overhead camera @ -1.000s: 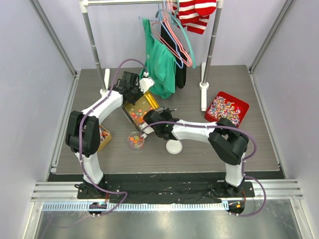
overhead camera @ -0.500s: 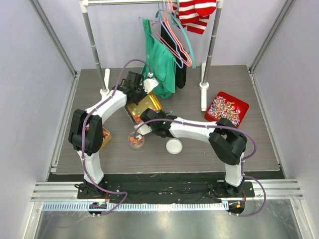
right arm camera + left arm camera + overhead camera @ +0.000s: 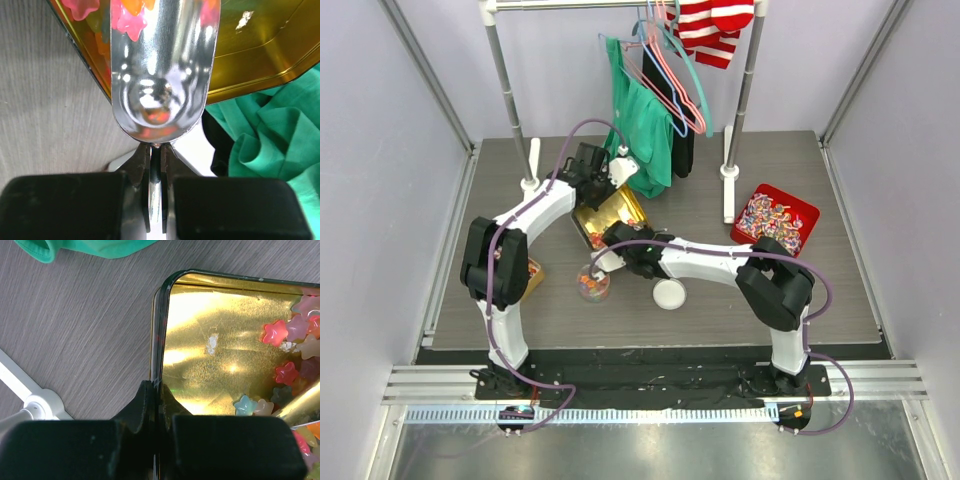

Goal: Pack the candies
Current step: Scoop the fake candies from the storage box.

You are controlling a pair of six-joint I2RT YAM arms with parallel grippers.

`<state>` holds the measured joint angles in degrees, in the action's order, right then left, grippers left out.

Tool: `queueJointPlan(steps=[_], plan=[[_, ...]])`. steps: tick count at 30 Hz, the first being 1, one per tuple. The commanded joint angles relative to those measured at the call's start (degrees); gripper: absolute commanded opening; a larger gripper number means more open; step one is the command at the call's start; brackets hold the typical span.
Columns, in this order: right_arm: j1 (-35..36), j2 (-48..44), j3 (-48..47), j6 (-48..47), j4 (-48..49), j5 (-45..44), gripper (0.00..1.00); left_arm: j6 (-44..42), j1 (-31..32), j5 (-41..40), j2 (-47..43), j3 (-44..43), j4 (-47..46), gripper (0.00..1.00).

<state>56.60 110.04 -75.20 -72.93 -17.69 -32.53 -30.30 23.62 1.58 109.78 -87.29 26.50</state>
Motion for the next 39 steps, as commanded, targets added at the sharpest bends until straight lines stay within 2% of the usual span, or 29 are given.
queueJointPlan(steps=[1, 7, 15, 21, 29, 39], plan=[[1.67, 2.72, 0.24, 4.36, -3.31, 10.64, 0.01, 5.34, 1.87, 5.89, -1.06, -3.59, -2.59, 0.0], [1.85, 4.48, -4.6, 13.33, -4.28, 15.66, 0.01, 6.57, 1.87, 6.32, -0.7, -3.86, -2.6, 0.0], [2.55, 6.77, -5.4, 17.81, -1.73, 12.41, 0.01, 7.63, 1.87, 6.68, -0.44, -3.68, -2.6, 0.0], [1.41, 6.42, -6.45, 26.59, -1.2, 12.4, 0.01, 8.07, 1.87, 4.66, -0.7, -2.28, -3.03, 0.0], [-2.28, 1.85, -6.28, 38.55, -1.47, 18.29, 0.01, 9.82, 1.61, 2.19, 0.09, 0.01, -4.53, 0.0], [-5.27, -5.17, -2.33, 42.08, -0.85, 19.79, 0.01, 13.78, -1.64, 4.04, 1.58, 1.42, -5.76, 0.0]])
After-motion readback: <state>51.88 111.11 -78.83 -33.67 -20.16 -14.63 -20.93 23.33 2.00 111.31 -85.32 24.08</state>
